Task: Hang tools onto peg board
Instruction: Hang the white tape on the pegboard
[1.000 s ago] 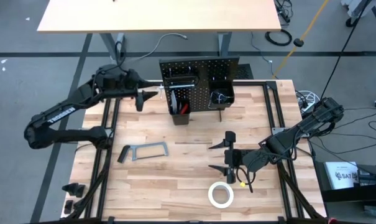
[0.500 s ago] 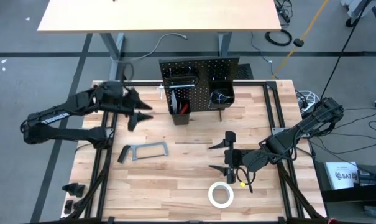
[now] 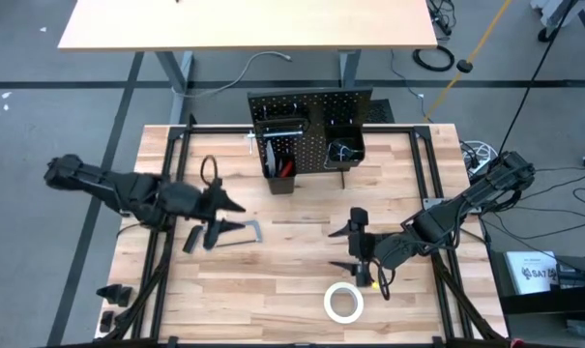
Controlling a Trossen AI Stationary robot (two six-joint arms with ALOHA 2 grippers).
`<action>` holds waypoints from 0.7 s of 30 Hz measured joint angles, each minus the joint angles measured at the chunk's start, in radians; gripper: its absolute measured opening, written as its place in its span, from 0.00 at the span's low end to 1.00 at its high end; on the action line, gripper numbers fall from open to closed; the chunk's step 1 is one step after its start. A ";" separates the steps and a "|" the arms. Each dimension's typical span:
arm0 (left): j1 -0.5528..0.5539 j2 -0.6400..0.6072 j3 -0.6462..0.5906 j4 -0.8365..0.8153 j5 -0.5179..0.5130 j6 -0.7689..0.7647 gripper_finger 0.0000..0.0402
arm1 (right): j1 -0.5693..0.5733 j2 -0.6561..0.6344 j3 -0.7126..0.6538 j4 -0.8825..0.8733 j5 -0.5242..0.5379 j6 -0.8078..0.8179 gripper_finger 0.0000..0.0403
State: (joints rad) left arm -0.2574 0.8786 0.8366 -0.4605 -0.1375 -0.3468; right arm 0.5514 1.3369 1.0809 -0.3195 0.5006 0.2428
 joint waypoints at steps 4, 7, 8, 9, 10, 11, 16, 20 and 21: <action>-0.143 0.035 -0.048 0.067 -0.124 -0.062 0.56 | 0.000 0.004 0.000 0.002 -0.036 0.078 0.75; -0.217 0.097 -0.064 0.055 -0.196 -0.128 0.56 | 0.005 0.028 0.000 -0.009 -0.043 0.120 0.75; -0.236 0.123 -0.066 0.055 -0.216 -0.146 0.56 | 0.006 0.041 0.000 -0.021 -0.059 0.123 0.75; -0.253 0.149 -0.067 0.056 -0.234 -0.162 0.56 | 0.008 0.055 0.000 -0.031 -0.072 0.134 0.75; -0.265 0.176 -0.067 0.061 -0.250 -0.172 0.56 | 0.011 0.070 0.000 -0.048 -0.095 0.150 0.75; -0.276 0.203 -0.067 0.073 -0.260 -0.178 0.56 | 0.014 0.085 0.000 -0.071 -0.115 0.171 0.75; -0.305 0.329 -0.067 0.146 -0.272 -0.191 0.56 | 0.024 0.193 0.000 -0.108 -0.171 0.324 0.75; -0.337 0.387 -0.067 0.152 -0.295 -0.198 0.56 | 0.030 0.269 0.000 -0.127 -0.284 0.437 0.75; -0.346 0.394 -0.067 0.152 -0.308 -0.199 0.56 | 0.027 0.281 0.000 -0.134 -0.314 0.454 0.75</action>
State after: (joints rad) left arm -0.6037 1.2721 0.7700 -0.3082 -0.4456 -0.5463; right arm 0.5780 1.6181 1.0809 -0.4540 0.1862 0.6963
